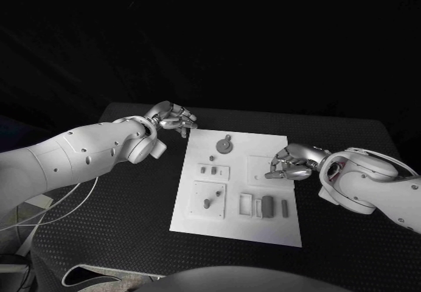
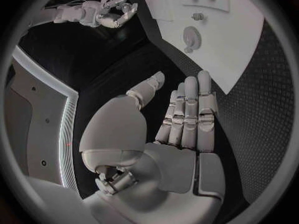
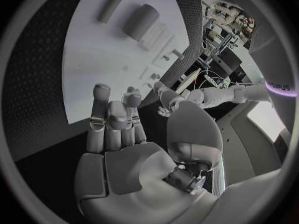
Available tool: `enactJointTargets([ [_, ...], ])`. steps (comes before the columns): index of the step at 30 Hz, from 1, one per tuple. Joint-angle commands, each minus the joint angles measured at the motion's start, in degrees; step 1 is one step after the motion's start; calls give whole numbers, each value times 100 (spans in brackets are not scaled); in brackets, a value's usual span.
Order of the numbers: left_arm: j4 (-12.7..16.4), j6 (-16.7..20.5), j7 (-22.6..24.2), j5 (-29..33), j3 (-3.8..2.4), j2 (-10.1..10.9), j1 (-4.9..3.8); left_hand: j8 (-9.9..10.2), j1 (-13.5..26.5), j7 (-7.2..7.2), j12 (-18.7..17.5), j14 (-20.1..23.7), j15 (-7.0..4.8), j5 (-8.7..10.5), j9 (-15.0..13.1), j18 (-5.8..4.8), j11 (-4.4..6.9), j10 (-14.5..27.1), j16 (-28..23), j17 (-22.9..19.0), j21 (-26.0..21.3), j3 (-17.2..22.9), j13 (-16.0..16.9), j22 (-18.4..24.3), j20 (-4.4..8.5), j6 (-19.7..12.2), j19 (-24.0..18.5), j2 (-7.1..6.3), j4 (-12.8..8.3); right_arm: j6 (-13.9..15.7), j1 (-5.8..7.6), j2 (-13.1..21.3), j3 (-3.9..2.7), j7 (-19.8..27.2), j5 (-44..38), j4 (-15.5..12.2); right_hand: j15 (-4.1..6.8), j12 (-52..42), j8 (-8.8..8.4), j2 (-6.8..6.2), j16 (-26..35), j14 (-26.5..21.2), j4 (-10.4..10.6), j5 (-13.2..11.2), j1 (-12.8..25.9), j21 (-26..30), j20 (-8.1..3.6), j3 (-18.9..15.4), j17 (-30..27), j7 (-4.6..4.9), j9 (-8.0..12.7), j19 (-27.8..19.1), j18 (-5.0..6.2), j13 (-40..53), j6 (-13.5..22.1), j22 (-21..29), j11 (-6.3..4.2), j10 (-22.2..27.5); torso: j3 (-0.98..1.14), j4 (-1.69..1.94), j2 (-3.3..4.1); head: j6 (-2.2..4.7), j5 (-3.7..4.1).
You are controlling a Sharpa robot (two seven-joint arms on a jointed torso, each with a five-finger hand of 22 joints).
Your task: Assemble the parts on the task board
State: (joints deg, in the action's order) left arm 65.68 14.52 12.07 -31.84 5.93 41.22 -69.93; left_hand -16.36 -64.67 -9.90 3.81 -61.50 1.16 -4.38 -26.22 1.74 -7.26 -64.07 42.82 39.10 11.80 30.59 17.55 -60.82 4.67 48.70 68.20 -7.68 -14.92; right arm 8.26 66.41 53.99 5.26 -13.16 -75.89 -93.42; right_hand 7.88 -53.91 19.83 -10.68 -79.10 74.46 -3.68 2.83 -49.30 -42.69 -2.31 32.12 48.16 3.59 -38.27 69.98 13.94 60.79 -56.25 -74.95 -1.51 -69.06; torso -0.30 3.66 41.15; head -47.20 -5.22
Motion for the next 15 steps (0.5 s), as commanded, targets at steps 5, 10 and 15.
enactJointTargets([
  [5,-7,-50,36,3,-1,-19,-2,-29,17,-46,16,-37,-17,4,8,299,3,31,-26,9,-29,-30,-6,-9,-1,0,31,5,15,-1351,-1,95,20,-830,955,-106,50,-173,-38,157,-127,-19,163,-3,277,-107,-37,-35,90,60,-8,23,106,101,-95,-136,-73,79,-8,4,-4,22,70],
  [10,-13,-51,34,5,0,-18,-2,-30,18,-46,16,-37,-17,4,8,299,3,31,-27,11,-30,-31,-7,-9,-1,0,31,5,16,-1884,-1,159,39,-1161,1289,-203,57,-218,-92,408,-163,-47,146,-3,398,-164,-48,-78,119,48,29,-29,106,98,-160,-137,-86,13,-16,5,-1,26,97],
  [15,-15,-48,34,5,0,-22,-2,-30,20,-46,16,-38,-17,4,9,299,3,30,-28,12,-30,-31,-8,-10,-1,0,31,6,17,-1880,-1,175,71,-1331,1509,-299,61,-214,-131,434,-167,-61,124,-3,501,-190,-41,-129,123,45,58,-61,106,82,-186,-132,-89,1,-15,8,3,29,96],
])
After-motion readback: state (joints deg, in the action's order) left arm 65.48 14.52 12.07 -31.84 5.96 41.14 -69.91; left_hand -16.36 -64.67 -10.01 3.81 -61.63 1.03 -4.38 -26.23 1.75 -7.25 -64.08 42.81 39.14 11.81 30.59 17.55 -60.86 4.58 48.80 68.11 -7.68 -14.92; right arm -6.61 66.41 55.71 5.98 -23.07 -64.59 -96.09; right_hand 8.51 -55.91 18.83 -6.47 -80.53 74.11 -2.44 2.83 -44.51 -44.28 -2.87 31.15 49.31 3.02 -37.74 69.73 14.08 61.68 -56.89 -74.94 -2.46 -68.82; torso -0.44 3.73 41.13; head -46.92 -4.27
